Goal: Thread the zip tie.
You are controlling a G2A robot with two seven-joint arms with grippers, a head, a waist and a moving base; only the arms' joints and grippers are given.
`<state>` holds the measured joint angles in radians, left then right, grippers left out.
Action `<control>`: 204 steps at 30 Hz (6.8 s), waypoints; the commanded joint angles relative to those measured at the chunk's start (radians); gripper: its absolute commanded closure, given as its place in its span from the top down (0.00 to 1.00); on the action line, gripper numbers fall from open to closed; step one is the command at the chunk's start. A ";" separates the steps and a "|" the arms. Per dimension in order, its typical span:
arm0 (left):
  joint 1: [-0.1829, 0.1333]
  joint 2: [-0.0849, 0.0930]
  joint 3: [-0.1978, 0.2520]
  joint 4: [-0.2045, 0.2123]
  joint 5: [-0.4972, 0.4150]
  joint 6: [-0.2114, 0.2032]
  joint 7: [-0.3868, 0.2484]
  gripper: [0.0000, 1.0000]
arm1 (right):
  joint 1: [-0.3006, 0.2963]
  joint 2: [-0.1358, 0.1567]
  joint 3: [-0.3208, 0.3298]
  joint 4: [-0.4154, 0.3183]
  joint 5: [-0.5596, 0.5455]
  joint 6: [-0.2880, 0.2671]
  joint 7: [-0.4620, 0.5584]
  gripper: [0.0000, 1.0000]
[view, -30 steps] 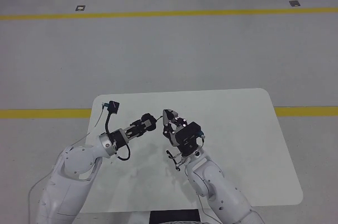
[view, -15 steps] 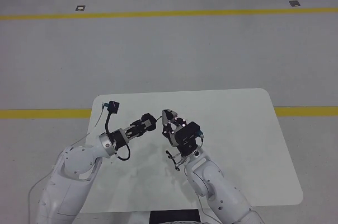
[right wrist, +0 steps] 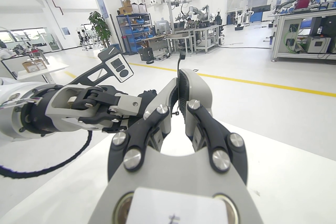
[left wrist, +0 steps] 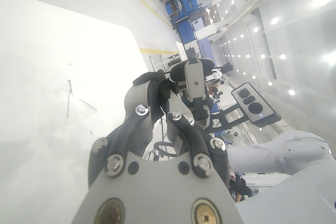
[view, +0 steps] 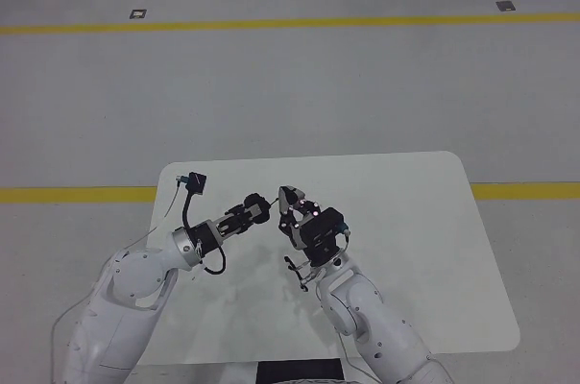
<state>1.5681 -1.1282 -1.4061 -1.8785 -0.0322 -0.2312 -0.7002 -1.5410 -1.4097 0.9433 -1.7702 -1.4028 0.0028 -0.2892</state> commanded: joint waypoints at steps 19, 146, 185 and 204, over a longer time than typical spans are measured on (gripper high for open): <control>-0.004 0.013 0.016 -0.002 -0.007 -0.001 0.012 0.00 | -0.011 0.003 0.006 -0.005 0.023 -0.032 0.009 0.00; 0.002 0.078 0.067 -0.045 -0.014 -0.044 0.086 0.00 | -0.052 0.018 0.019 -0.052 -0.030 -0.016 0.012 0.15; -0.007 0.075 0.046 -0.014 -0.488 0.099 0.053 0.00 | 0.005 0.085 -0.044 0.039 -0.167 0.246 -0.050 1.00; -0.006 0.067 0.046 0.012 -0.695 0.156 0.066 0.00 | 0.070 0.105 -0.071 0.111 -0.167 0.283 -0.127 1.00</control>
<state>1.5613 -1.0611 -1.3604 -1.8689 -0.7167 -0.0791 -0.6334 -1.4755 -1.3049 0.8761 -1.6625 -1.5700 0.2831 -0.4148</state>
